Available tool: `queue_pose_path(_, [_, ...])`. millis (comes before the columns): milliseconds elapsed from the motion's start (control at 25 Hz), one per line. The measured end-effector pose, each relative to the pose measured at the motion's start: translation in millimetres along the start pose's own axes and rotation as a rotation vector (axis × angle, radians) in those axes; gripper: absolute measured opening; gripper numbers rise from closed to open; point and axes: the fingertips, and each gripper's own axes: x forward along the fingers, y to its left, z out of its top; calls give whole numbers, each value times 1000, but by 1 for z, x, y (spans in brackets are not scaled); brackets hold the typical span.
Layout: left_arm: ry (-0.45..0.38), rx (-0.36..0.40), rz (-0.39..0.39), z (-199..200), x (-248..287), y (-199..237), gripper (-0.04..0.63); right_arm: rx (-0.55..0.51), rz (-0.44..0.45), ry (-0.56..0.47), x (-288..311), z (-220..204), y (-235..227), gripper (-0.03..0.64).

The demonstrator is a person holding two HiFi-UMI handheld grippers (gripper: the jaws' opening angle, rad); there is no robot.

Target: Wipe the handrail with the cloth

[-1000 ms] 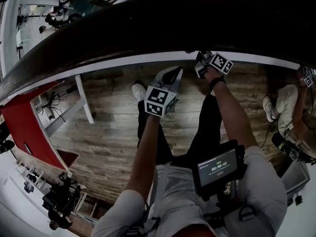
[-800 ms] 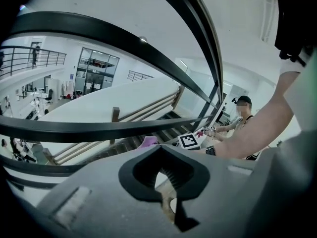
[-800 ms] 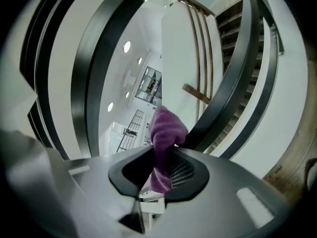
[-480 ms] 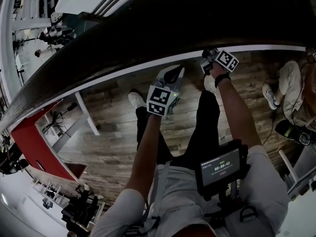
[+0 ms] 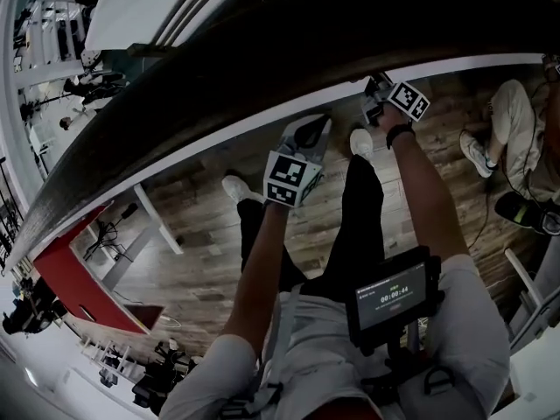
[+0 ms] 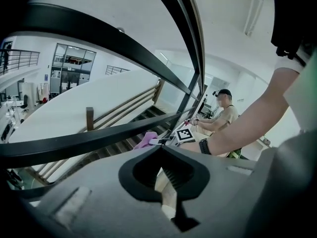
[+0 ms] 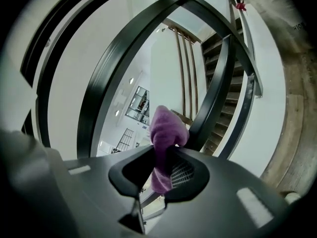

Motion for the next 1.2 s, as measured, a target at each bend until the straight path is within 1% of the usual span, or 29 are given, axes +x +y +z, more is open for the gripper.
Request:
queue_pose_path(360, [22, 13, -49, 7, 44, -25, 0, -2, -43, -88, -27, 74, -38, 60])
queue_pose_path(680, [41, 30, -84, 9, 86, -52, 0, 15, -117, -190, -58, 147, -84, 60])
queue_pose_path(840, [68, 47, -88, 25, 101, -64, 0, 1, -150, -225, -67, 193, -91, 61])
queue_pose_path(1000, [58, 52, -80, 47, 133, -67, 0, -5, -172, -228, -68, 231, -112, 61])
queue_pose_path(1080, [51, 52, -70, 47, 142, -75, 0, -12, -173, -219, -78, 237, -123, 61])
queue_pose_path(1200, [40, 43, -58, 33, 141, -87, 0, -14, -146, -200, -93, 221, -128, 61])
